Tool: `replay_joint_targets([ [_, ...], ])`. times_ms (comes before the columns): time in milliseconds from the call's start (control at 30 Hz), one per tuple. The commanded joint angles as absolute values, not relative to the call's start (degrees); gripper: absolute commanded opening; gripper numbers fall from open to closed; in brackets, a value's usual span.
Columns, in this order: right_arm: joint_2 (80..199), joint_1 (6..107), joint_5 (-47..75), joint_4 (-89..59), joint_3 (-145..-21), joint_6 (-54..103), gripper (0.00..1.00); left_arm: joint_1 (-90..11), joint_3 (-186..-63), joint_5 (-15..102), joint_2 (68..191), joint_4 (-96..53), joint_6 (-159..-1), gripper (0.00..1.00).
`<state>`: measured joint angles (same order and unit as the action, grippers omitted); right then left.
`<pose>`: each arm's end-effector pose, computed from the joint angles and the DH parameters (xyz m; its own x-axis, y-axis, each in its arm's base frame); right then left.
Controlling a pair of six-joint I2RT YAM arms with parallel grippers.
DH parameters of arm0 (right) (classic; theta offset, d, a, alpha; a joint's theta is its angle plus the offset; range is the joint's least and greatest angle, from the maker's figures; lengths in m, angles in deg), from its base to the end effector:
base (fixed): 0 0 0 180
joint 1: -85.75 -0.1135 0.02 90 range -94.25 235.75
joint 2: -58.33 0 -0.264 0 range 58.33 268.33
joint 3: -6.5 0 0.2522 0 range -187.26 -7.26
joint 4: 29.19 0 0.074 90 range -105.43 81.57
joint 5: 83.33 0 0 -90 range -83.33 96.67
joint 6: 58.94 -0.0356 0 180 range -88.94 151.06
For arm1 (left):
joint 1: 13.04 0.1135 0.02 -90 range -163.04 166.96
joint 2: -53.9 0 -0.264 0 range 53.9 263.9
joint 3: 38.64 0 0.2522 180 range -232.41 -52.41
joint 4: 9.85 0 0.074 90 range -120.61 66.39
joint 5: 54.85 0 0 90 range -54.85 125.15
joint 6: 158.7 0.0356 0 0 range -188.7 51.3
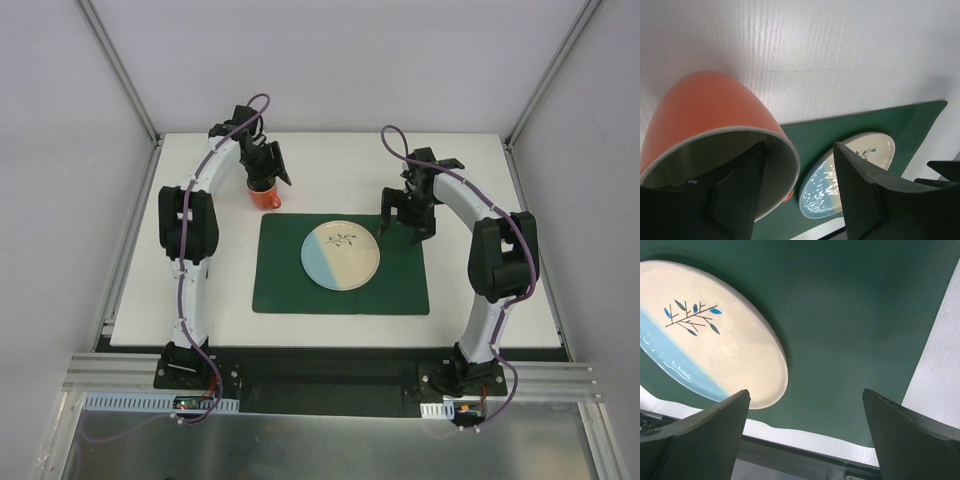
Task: Set the dinner table for one person
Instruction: Move the cup to the center of the board, then pick up the spoon from the center of the board.
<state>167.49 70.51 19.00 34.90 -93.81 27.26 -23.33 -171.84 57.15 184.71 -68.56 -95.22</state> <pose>0.3721 0.1093 0.2201 -0.9414 -0.1894 -0.2792 -0.2554 0.9407 0.2231 0.4934 -0.1031 0.2348 -0.8978 -0.2578 -0.3570 -0.0345 0.8494 -0.5265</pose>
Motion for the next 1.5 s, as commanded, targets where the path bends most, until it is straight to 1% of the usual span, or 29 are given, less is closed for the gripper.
replay_joint_targets([
  [0, 166.61, 70.11, 19.32, 34.93, -93.66, 27.19, 0.99, -24.03, -173.43, 56.51, 179.77, -69.67, -94.36, 0.57],
  [133, 166.35, 70.02, 19.41, 34.76, -93.13, 27.01, 0.99, -24.29, -173.43, 55.55, 178.97, -69.67, -93.92, 0.57],
  [267, 165.91, 70.11, 19.32, 34.49, -92.43, 27.10, 0.99, -24.56, -173.52, 54.14, 177.83, -69.75, -93.31, 0.61],
  [700, 165.47, 69.58, 19.85, 33.79, -92.08, 27.10, 0.99, -24.65, -173.78, 51.33, 173.70, -70.63, -92.08, 0.63],
  [833, 164.59, 69.58, 19.32, 33.53, -91.99, 26.93, 0.99, -24.65, -176.41, 48.35, 171.24, -72.47, -92.08, 0.63],
  [933, 164.15, 69.58, 19.15, 33.53, -91.81, 26.93, 0.99, -24.56, -177.47, 44.22, 168.17, -73.09, -91.90, 0.64],
  [1000, 164.06, 69.49, 18.80, 33.70, -92.08, 27.01, 0.99, -24.56, -177.39, 39.48, 166.06, -74.67, -92.34, 0.65],
  [1067, 163.71, 69.49, 18.18, 33.97, -92.95, 27.01, 0.99, -24.47, -175.73, 36.05, 163.87, -75.64, -92.78, 0.66],
  [1100, 163.62, 69.58, 17.74, 34.05, -93.39, 27.10, 0.99, -24.30, -174.59, 32.73, 163.07, -75.64, -92.87, 0.68],
  [1133, 163.45, 69.58, 17.48, 34.05, -94.18, 27.01, 0.99, -24.03, -172.05, 31.91, 162.28, -75.64, -92.96, 0.71],
  [1267, 163.97, 69.58, 17.21, 35.11, -97.42, 27.10, 0.99, -22.63, -167.20, 33.04, 159.73, -75.47, -93.13, 0.71],
  [1467, 166.43, 69.76, 16.68, 37.75, -103.85, 28.68, 0.98, -22.10, -161.92, 31.11, 157.27, -75.12, -94.01, 0.72],
])
